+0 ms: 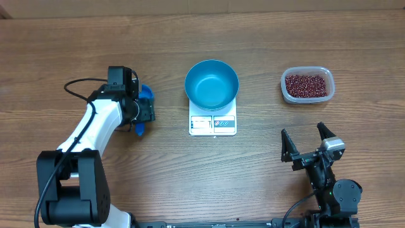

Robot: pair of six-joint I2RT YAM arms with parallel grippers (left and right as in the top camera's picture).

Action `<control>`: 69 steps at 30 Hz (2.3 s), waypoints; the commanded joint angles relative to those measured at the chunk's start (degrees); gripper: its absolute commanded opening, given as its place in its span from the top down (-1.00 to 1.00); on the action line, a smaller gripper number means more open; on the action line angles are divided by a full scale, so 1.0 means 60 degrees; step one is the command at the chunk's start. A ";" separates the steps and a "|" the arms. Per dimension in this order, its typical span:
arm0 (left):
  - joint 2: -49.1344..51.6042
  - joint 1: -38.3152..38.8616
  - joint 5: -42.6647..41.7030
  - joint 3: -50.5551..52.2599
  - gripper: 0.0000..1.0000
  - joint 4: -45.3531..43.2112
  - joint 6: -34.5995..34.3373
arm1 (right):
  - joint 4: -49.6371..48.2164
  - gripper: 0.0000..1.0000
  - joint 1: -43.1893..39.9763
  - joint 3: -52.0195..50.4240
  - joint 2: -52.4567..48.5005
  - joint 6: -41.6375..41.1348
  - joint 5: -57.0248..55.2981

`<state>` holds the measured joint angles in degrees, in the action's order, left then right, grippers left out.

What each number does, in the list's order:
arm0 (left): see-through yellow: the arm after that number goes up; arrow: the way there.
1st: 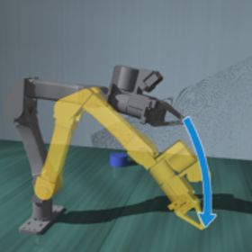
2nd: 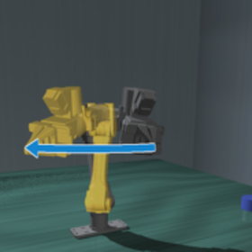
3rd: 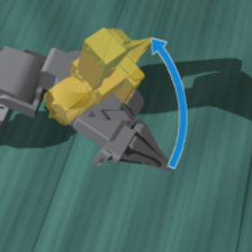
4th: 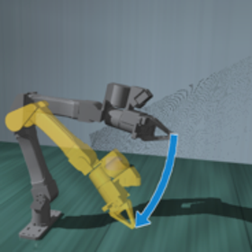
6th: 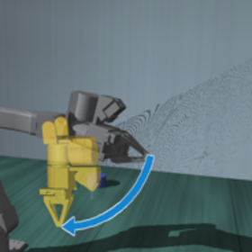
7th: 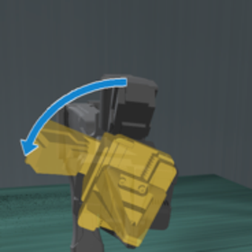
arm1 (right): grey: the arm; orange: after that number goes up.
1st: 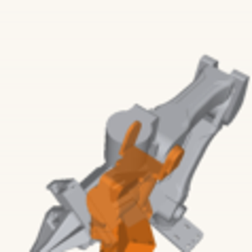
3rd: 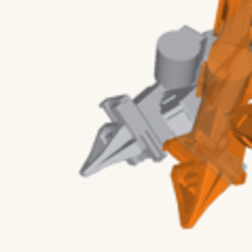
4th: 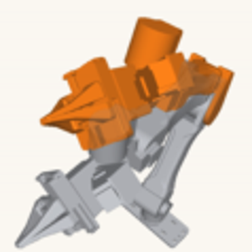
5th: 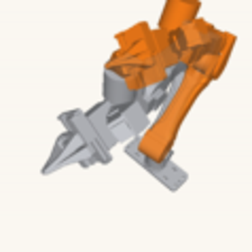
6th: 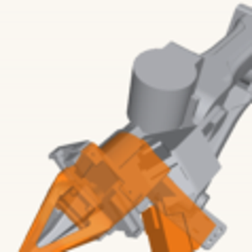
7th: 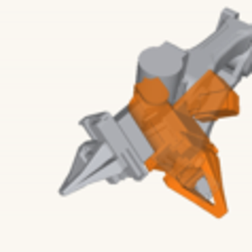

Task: Scoop item into bowl and weigh 150g on scale
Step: 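Close the left gripper on the blue scoop handle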

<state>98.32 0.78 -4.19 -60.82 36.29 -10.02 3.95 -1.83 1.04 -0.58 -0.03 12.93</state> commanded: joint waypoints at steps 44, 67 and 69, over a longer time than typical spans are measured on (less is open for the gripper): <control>0.0594 0.0208 -0.0018 0.0120 0.58 -0.0805 -0.1118 | -0.0055 -1.00 0.0036 -0.0098 0.0069 -0.0029 0.0000; 0.0313 0.0248 0.0018 -0.0076 0.60 -0.0539 -0.1603 | -0.0055 -1.00 0.0036 -0.0098 0.0069 -0.0029 0.0000; 0.0106 0.0248 0.0018 -0.0262 0.62 -0.0368 -0.1872 | -0.0055 -1.00 0.0036 -0.0098 0.0069 -0.0029 0.0000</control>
<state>101.43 1.54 -4.08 -60.45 32.75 -17.93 3.90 -1.83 1.04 -0.58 -0.03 12.93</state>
